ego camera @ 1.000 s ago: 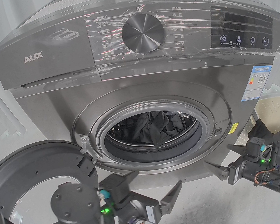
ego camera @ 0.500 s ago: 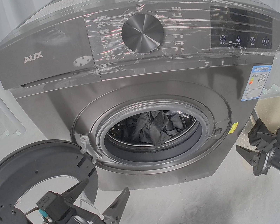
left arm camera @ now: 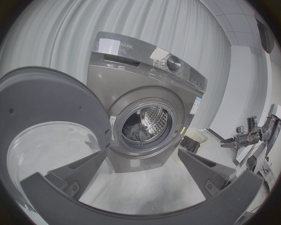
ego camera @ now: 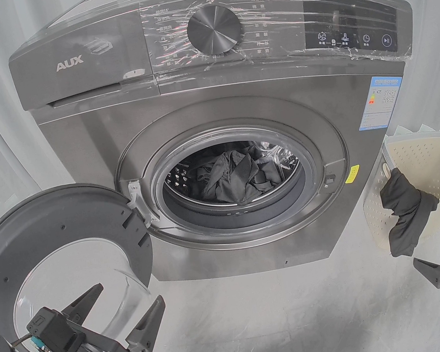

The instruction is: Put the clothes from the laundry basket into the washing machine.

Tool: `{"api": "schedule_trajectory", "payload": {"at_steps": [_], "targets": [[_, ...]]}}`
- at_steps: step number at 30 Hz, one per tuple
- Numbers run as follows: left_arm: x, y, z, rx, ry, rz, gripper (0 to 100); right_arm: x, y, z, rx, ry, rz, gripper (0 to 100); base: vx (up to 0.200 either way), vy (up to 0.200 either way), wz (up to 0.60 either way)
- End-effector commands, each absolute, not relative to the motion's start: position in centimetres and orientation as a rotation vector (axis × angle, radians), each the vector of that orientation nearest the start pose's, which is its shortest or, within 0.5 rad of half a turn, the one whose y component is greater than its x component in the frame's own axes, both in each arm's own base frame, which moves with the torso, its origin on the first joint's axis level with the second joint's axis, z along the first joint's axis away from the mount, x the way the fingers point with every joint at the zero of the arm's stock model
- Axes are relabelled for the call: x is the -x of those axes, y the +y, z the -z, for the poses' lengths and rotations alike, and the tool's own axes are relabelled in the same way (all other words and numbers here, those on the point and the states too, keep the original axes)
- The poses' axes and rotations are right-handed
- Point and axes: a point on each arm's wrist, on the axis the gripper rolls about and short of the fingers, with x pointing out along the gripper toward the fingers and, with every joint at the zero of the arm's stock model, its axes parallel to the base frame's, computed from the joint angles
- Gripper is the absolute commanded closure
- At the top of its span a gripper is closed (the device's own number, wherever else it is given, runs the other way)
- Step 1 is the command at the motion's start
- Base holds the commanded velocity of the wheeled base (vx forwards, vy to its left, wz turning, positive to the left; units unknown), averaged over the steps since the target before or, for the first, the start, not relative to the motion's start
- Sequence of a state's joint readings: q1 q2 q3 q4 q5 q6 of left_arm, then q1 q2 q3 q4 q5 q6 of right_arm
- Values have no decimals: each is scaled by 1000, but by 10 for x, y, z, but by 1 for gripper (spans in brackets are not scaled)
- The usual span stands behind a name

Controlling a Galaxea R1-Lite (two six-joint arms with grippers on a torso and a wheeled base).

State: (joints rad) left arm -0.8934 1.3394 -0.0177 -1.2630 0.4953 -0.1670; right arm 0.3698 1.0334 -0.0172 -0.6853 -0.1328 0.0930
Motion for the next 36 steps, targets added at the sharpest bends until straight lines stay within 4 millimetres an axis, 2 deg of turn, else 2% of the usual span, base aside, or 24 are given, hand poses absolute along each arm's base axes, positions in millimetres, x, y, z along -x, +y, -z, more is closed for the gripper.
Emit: {"api": "schedule_trajectory", "payload": {"at_steps": [1,5,10,16,21,26,36], "targets": [[-86,-81,-146,134,18,327,0,-30,5,-116,-10,147,-143,0,-200,0,0],[-80,-72,-147,137,12,338,0,-14,0,-110,-9,115,-103,0,0,0,0],[-60,-51,-146,138,15,404,0,5,-4,-106,-17,72,-42,0,0,0,0],[-48,-31,-135,117,59,320,0,17,-2,-102,71,-22,64,0,0,0,0],[-37,-15,-126,115,70,206,0,18,0,-84,69,8,46,0,0,0,0],[-29,-5,-123,117,47,68,0,19,0,-76,18,60,1,0,0,0,0],[-7,6,-108,116,23,-120,0,23,0,-76,9,26,-17,0,0,0,0]]}}
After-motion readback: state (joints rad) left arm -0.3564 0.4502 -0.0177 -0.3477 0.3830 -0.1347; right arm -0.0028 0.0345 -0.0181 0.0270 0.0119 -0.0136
